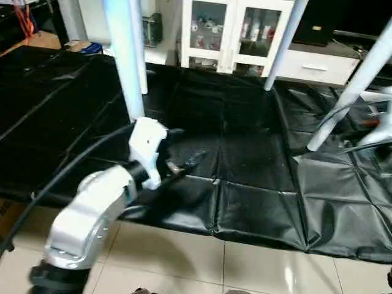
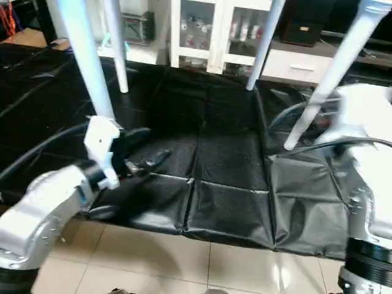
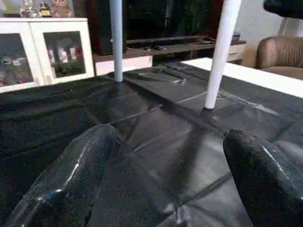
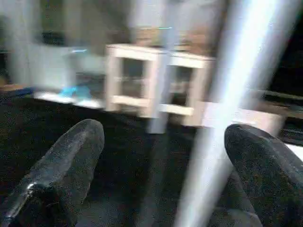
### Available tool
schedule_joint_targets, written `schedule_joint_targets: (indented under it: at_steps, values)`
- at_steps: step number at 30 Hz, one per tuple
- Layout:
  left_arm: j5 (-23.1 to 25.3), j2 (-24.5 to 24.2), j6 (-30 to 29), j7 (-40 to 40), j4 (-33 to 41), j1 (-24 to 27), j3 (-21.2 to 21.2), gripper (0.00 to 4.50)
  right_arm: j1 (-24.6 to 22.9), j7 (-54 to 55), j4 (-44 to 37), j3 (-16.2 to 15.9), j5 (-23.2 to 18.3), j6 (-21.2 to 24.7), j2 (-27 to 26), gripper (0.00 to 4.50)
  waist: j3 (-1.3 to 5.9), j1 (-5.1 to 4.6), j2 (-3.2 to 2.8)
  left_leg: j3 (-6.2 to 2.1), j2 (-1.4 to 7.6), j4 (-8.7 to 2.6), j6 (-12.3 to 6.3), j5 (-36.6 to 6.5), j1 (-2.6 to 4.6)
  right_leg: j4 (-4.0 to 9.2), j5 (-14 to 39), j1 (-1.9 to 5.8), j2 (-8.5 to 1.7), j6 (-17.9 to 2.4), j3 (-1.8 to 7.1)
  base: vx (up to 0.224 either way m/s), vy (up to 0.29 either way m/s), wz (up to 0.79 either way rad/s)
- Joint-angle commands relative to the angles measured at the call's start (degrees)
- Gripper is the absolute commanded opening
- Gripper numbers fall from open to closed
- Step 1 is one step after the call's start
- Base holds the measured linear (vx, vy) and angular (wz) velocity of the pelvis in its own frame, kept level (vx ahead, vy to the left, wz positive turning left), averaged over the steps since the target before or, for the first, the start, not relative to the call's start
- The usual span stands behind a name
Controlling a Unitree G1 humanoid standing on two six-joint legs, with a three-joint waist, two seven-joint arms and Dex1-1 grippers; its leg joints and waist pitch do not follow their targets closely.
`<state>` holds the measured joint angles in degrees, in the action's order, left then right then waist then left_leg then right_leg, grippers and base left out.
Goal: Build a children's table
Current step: Flip table
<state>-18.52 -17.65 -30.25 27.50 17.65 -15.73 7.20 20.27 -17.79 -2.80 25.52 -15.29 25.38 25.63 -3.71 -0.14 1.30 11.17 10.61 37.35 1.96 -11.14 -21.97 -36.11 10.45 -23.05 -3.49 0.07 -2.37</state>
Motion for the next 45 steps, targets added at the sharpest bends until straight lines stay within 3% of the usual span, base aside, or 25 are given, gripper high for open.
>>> schedule_joint_targets:
  at_steps: [1, 7, 8, 9, 11, 12, 14, 15, 20, 21, 23, 25, 26, 27, 28, 30, 31, 32, 33, 34, 36, 39, 40, 42, 45]
  values:
    - [0.2, 0.5, 0.7, -0.9, -0.4, -1.5, 0.3, 4.07, 0.7, 1.9, 2.8, 1.1, 0.6, -2.1, -0.1, 4.39, 3.65, -0.42, -0.06, -2.07, 1.57, -5.08, 3.71, -22.2, 1.84, 6.52, 29.1, 0.76, -3.32, -4.1, 1.31, 0.000, 0.000, 0.00]
    - [0.8, 1.3, 0.9, -1.5, -0.5, -1.2, 0.7, 4.07, 5.5, 3.8, 14.7, 1.7, 2.7, -8.5, 2.1, 4.39, 3.94, -1.75, 0.00, -2.25, 1.44, -4.94, 2.54, -21.3, 0.93, 6.18, 27.1, 1.42, -3.39, -5.1, 1.07, 0.000, 0.000, 0.00]
    - [1.0, 1.3, 0.9, -1.6, -0.6, -1.2, 0.8, 4.07, 6.5, 4.0, 16.5, 1.7, 2.9, -9.6, 2.3, 4.39, 3.95, -1.91, -0.10, -2.17, 1.36, -4.76, 2.36, -21.7, 1.17, 6.20, 26.8, 1.12, -3.33, -5.5, 1.05, 0.000, 0.000, 0.00]
    - [1.4, 1.9, 1.4, -2.1, -1.3, -1.5, 0.4, 4.07, 11.7, 3.7, 26.3, 1.2, 3.4, -14.3, 3.6, 4.39, 3.99, -2.00, -0.24, -2.16, 1.28, -4.48, 2.16, -22.6, 1.51, 6.29, 27.3, 0.86, -3.42, -6.1, 0.96, 0.000, 0.000, 0.00]
    - [1.5, 2.2, 1.7, -2.5, -1.5, -1.7, 0.2, 4.07, 13.6, 2.8, 29.8, 0.8, 3.5, -16.0, 4.0, 4.39, 3.95, -2.79, -0.05, -2.16, 0.92, -4.10, 1.73, -23.7, 1.36, 6.51, 28.3, 0.96, -3.21, -6.4, 0.56, 0.000, 0.000, 0.00]
    - [1.5, 2.9, 2.0, -3.4, -2.2, -1.7, -0.8, 4.07, 16.5, 0.3, 34.7, 0.0, 3.2, -17.3, 4.2, 4.39, 3.99, -2.76, -0.51, -2.18, 0.86, -3.94, 1.24, -24.0, 1.58, 6.60, 28.3, 0.73, -3.24, -6.8, 0.61, 0.000, 0.000, 0.00]
    - [2.1, 3.7, 3.3, -5.4, -3.5, -1.7, -2.2, 4.07, 19.6, -0.7, 39.9, -0.5, 3.4, -19.1, 4.8, 4.39, 4.07, -3.18, -0.45, -2.44, 0.92, -4.05, 0.78, -24.1, 1.04, 6.29, 27.4, 1.12, -3.18, -7.6, 0.37, 0.000, 0.000, 0.00]
    - [2.8, 4.3, 4.6, -7.1, -4.9, -1.7, -3.5, 4.07, 23.0, -1.7, 45.9, -0.8, 3.5, -21.2, 5.4, 4.39, 4.08, -3.07, -0.25, -2.39, 0.92, -3.99, 0.47, -24.4, 1.15, 6.59, 27.5, 1.03, -3.26, -7.8, 0.26, 0.000, 0.000, 0.00]
    - [3.2, 4.2, 3.7, -9.0, -4.4, -0.5, -5.1, 4.07, 27.1, -1.1, 53.5, -1.1, 4.9, -24.6, 6.9, 4.39, 4.22, -2.63, -0.01, -2.26, 1.00, -3.94, -0.37, -22.5, 1.03, 6.16, 25.4, 1.17, -3.31, -9.3, 0.26, 0.000, 0.000, 0.00]
    - [2.9, 4.1, 3.3, -9.1, -2.9, 0.9, -5.4, 4.07, 28.7, -1.3, 56.5, -1.0, 5.3, -25.5, 7.7, 4.39, 4.27, -2.44, 0.53, -2.16, 1.06, -3.92, -0.60, -22.3, 1.03, 6.18, 25.4, 1.20, -3.42, -9.3, 0.25, 0.000, 0.000, 0.00]
    - [2.1, 3.7, 2.4, -8.5, -0.2, 2.9, -5.6, 4.07, 30.1, -1.5, 59.4, -1.2, 5.9, -26.6, 8.5, 4.39, 4.21, -2.10, 0.19, -2.26, 1.34, -4.08, -0.87, -21.7, 0.80, 5.61, 23.5, 1.32, -3.53, -10.2, 0.11, 0.000, 0.000, 0.00]
    - [1.5, 3.2, 2.3, -7.3, 2.0, 4.7, -5.1, 4.07, 31.7, -2.4, 62.8, -1.5, 6.2, -28.5, 9.3, 4.39, 3.46, -2.00, 0.22, -2.26, 1.31, -4.46, -1.30, -22.8, 0.54, 5.79, 23.9, 1.18, -3.64, -9.9, -0.29, 0.000, 0.000, 0.00]
    - [1.1, 2.6, 1.9, -6.5, 3.6, 5.9, -4.6, 4.07, 32.7, -3.1, 65.0, -1.9, 6.2, -29.6, 9.7, 4.39, 2.92, -1.72, -0.35, -2.39, 1.45, -4.52, -1.09, -24.1, 0.90, 5.87, 24.4, 0.56, -3.91, -10.0, -0.19, 0.000, 0.000, 0.00]
    - [0.3, 2.2, 1.3, -5.7, 5.4, 7.0, -4.3, 4.07, 33.5, -3.8, 66.8, -2.2, 6.3, -30.3, 10.0, 4.39, 2.35, -1.72, -0.45, -2.39, 1.35, -4.71, -1.10, -24.9, 0.74, 6.10, 24.8, 0.41, -3.73, -9.7, -0.19, 0.000, 0.000, 0.00]
    - [-0.3, 1.8, 0.8, -5.3, 6.7, 7.7, -4.2, 4.07, 33.9, -4.2, 67.6, -2.3, 6.2, -30.5, 10.2, 4.39, 2.35, -1.76, -0.25, -2.61, 1.46, -4.85, -0.83, -25.6, 0.57, 5.79, 24.9, 0.80, -3.88, -9.8, -0.26, 0.000, 0.000, 0.00]
    - [-1.4, 0.8, -1.0, -4.8, 9.2, 8.8, -4.3, 4.07, 35.2, -3.9, 69.6, -3.1, 7.1, -31.5, 10.7, 4.39, 1.19, -1.28, -0.88, -2.66, 1.38, -5.11, -0.55, -27.1, 0.81, 6.09, 25.4, 0.07, -3.67, -9.6, -0.15, 0.000, 0.000, 0.00]
    - [-1.9, 0.0, -2.5, -4.7, 10.5, 9.1, -4.5, 4.07, 36.3, -3.7, 70.8, -3.3, 7.5, -31.8, 11.0, 4.39, 1.41, -0.93, -0.43, -2.67, 1.38, -5.10, -0.68, -25.6, 0.58, 5.55, 23.7, 0.68, -3.70, -10.1, -0.05, 0.000, 0.000, 0.00]
    - [-2.0, -0.4, -3.0, -4.6, 11.0, 9.2, -4.6, 4.07, 36.9, -3.6, 71.4, -3.2, 7.6, -32.0, 11.1, 4.39, 1.06, -0.68, -0.70, -2.66, 1.38, -5.16, -0.87, -24.9, 0.58, 5.49, 22.7, 0.48, -3.78, -10.5, 0.07, 0.000, 0.000, 0.00]
    - [-2.3, -1.0, -4.0, -4.6, 11.7, 9.3, -4.9, 4.07, 38.1, -4.1, 72.5, -2.4, 6.9, -31.8, 11.1, 4.39, 0.77, -0.67, -0.54, -2.44, 1.34, -5.10, -1.61, -24.2, 0.58, 5.49, 21.6, 0.44, -3.64, -11.2, 0.16, 0.000, 0.000, 0.00]
    - [-2.6, -1.4, -4.6, -4.6, 12.2, 9.4, -5.2, 4.07, 38.7, -4.3, 73.0, -2.1, 6.6, -31.5, 11.1, 4.39, 0.28, -0.37, -0.85, -2.56, 1.30, -5.18, -1.82, -23.8, 0.43, 5.42, 21.6, 0.42, -3.82, -11.4, 0.19, 0.000, 0.000, 0.00]
    - [-3.0, -2.1, -6.0, -4.6, 13.4, 9.5, -5.9, 4.07, 39.9, -4.8, 74.2, -1.6, 6.2, -31.5, 11.2, 4.39, 0.02, -0.25, -0.83, -2.45, 1.35, -5.08, -2.24, -23.0, 0.52, 5.44, 22.3, 0.50, -3.82, -11.7, 0.15, 0.000, 0.000, 0.00]
    - [-4.0, -4.2, -9.0, -4.4, 15.7, 9.5, -7.8, 4.07, 41.7, -4.7, 76.1, -1.8, 6.6, -31.9, 11.3, 4.39, -1.56, 0.96, -1.83, -2.53, 1.34, -5.59, -2.89, -20.3, 0.12, 5.40, 20.3, 0.27, -4.02, -12.4, 0.42, 0.000, 0.000, 0.00]
    - [-4.4, -4.9, -9.9, -4.3, 16.5, 9.5, -8.4, 4.07, 42.2, -5.0, 76.7, -1.9, 6.7, -32.1, 11.2, 4.39, -1.30, 0.87, -1.42, -2.51, 1.38, -5.49, -2.76, -20.0, 0.19, 5.05, 19.3, 0.68, -3.95, -13.1, 0.37, 0.000, 0.000, 0.00]
    - [-5.4, -5.9, -11.5, -4.2, 18.2, 9.8, -9.4, 4.07, 43.0, -5.1, 77.4, -2.4, 7.2, -32.6, 11.1, 4.39, -2.15, 1.37, -1.96, -2.60, 1.31, -5.60, -3.37, -18.5, 0.01, 4.90, 17.6, 0.60, -4.22, -13.8, 0.55, 0.000, 0.000, 0.00]
    - [-6.2, -6.9, -12.8, -4.3, 19.3, 10.1, -10.0, 4.07, 43.5, -4.2, 78.0, -2.9, 7.9, -33.0, 11.1, 4.39, -2.34, 2.02, -1.95, -2.40, 1.26, -5.31, -5.29, -12.6, -0.33, 4.52, 13.2, 0.90, -4.35, -15.5, 0.75, 0.000, 0.000, 0.00]
